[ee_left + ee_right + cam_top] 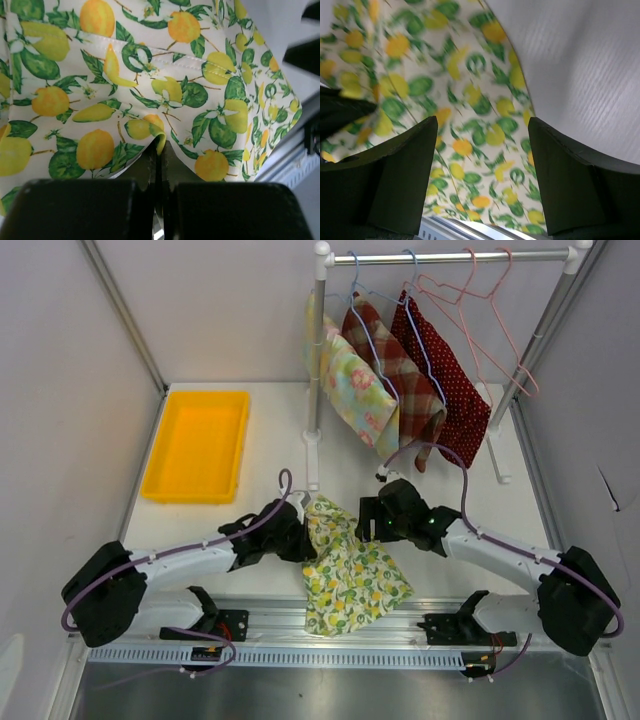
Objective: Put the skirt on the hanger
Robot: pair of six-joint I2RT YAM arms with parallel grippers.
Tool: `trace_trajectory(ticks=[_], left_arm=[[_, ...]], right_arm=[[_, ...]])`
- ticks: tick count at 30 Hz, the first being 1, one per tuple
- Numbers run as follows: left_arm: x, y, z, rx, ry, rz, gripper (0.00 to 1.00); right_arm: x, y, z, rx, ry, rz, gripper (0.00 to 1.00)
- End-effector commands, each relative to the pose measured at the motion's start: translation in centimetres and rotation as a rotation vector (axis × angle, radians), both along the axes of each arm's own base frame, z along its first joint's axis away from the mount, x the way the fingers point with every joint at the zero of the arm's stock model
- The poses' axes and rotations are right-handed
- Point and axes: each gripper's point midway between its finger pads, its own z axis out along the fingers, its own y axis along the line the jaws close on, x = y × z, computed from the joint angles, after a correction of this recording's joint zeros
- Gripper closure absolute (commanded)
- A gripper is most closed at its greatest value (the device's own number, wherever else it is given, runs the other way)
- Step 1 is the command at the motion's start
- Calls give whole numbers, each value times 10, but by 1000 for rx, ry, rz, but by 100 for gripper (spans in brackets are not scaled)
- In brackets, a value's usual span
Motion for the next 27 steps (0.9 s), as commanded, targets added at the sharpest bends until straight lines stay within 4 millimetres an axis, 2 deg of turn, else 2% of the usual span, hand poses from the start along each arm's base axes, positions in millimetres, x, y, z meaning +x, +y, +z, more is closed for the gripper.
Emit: trace_trajectory(ticks=[1, 2, 3, 4, 6, 7, 8, 9, 10, 12, 13, 14, 15, 16, 18, 19, 20, 22, 27], left_arm=[[-26, -15, -1, -45, 48, -143, 100], [-33, -17, -1, -53, 59, -188, 98], [-38, -16, -4, -47, 72, -201, 96], [-41, -15, -4, -49, 68, -217, 92], [-46, -12, -7, -45, 80, -223, 83], [-45, -10, -7, -42, 75, -216, 70], [-46, -9, -7, -42, 71, -214, 65], [-44, -8, -3, -44, 63, -204, 51], [-43, -7, -2, -42, 56, -193, 45], [-36, -2, 3, -32, 28, -139, 34], [-34, 1, 9, -37, 9, -119, 32], [-23, 3, 17, -27, -30, -73, 22], [-19, 7, 21, -21, -42, -38, 22], [-15, 10, 32, -26, -65, -13, 21], [0, 17, 49, -22, -123, 70, 21], [3, 21, 53, -18, -135, 93, 20], [6, 27, 59, -15, -154, 121, 20], [13, 32, 74, -26, -185, 157, 20], [23, 47, 90, -20, -218, 219, 20]], right_arm=[[29, 17, 30, 25, -110, -3, 21], [32, 19, 32, 17, -117, -4, 21], [40, 25, 41, 24, -140, 2, 21], [44, 28, 35, 5, -129, 8, 21], [55, 43, 42, 20, -139, 33, 22], [57, 48, 31, 3, -115, 46, 23], [60, 54, 29, 11, -113, 61, 23], [66, 60, 31, 14, -119, 65, 23], [69, 63, 17, -10, -98, 70, 24], [76, 72, 13, -10, -93, 85, 26], [77, 76, 2, -17, -76, 93, 28], [79, 79, -1, -17, -71, 100, 28], [83, 83, -1, -17, -75, 108, 28], [84, 84, -13, -36, -58, 112, 28], [88, 86, -19, -52, -56, 116, 28], [93, 89, -19, -48, -61, 114, 28], [93, 89, -27, -67, -49, 115, 28], [99, 87, -33, -99, -53, 97, 29], [110, 72, -36, -179, -82, 31, 29]])
